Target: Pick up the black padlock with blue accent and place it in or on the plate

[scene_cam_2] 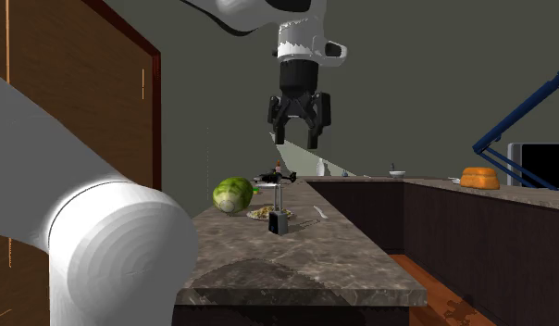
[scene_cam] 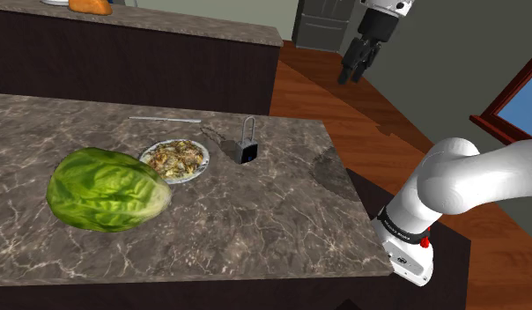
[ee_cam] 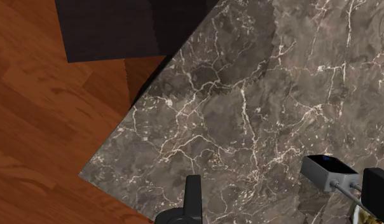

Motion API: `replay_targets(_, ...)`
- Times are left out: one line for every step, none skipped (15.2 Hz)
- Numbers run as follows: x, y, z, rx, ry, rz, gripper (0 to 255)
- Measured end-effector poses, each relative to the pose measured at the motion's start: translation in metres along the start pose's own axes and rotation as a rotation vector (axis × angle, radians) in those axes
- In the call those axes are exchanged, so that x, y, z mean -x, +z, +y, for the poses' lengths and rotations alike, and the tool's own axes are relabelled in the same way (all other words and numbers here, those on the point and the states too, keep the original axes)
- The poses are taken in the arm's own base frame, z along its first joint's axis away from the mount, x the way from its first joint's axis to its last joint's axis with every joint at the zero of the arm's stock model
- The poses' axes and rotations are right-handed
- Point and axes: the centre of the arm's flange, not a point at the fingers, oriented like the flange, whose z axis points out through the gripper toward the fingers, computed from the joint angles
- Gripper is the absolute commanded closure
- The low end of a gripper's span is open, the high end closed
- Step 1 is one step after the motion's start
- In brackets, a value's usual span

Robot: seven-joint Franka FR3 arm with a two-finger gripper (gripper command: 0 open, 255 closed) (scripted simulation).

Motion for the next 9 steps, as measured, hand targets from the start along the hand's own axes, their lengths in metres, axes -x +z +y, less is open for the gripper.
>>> replay_targets(0.000, 0.000, 0.000, 0.000, 0.000, 0.000, 0)
replay_targets(-0.001, 0.005, -0.006, 0.007, 0.004, 0.003, 0)
replay_targets(-0.002, 0.011, -0.014, 0.019, 0.009, 0.008, 0)
replay_targets(-0.005, 0.018, -0.027, 0.032, 0.016, 0.014, 0)
replay_targets(-0.007, 0.023, -0.039, 0.047, 0.024, 0.022, 0)
replay_targets(-0.010, 0.031, -0.049, 0.062, 0.033, 0.029, 0)
replay_targets(-0.013, 0.040, -0.061, 0.077, 0.041, 0.036, 0)
replay_targets(-0.015, 0.047, -0.074, 0.092, 0.049, 0.044, 0)
replay_targets(-0.017, 0.055, -0.086, 0.107, 0.058, 0.052, 0)
